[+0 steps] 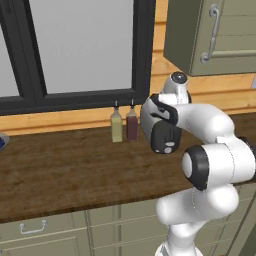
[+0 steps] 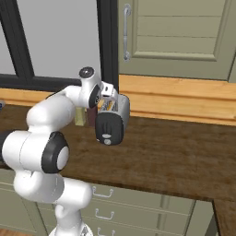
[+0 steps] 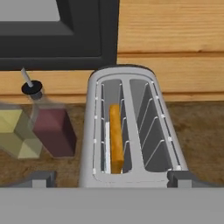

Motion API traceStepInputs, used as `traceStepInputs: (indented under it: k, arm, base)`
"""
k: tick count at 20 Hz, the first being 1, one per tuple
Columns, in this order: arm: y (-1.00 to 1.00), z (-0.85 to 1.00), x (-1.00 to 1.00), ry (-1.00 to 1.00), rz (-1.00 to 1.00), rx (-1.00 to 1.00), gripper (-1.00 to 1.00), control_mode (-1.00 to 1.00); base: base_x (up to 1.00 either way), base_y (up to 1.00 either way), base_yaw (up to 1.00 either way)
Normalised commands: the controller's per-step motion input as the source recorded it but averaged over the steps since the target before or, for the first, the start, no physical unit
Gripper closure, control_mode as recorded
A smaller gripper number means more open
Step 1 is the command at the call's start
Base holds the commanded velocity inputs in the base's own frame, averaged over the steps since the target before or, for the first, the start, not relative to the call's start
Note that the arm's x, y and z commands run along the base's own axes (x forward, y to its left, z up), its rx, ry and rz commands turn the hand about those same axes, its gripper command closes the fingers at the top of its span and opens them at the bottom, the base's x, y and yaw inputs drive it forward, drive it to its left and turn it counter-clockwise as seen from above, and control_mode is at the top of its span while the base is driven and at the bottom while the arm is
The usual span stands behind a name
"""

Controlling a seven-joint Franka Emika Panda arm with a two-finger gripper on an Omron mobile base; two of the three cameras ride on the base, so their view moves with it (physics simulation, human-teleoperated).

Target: Start the toaster. Once the lever pops up, take the bread to the plate on the dining counter.

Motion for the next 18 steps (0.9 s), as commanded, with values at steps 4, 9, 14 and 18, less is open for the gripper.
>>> traceStepInputs:
  k: [4, 9, 14, 18]
  arm:
    - [0.0, -0.05, 0.19, 0.0, 0.0, 0.0, -1.0, -1.0]
    - [-0.02, -0.12, 0.03, 0.0, 0.0, 0.0, -1.0, -1.0]
    - [-0.07, -0.16, 0.0, 0.0, 0.0, 0.0, -1.0, -1.0]
    - [-0.01, -0.24, 0.0, 0.0, 0.0, 0.0, -1.0, -1.0]
  base:
    - [0.0, 0.0, 0.0]
    - [0.0, 0.0, 0.0]
    - [0.0, 0.0, 0.0]
    - [0.0, 0.0, 0.0]
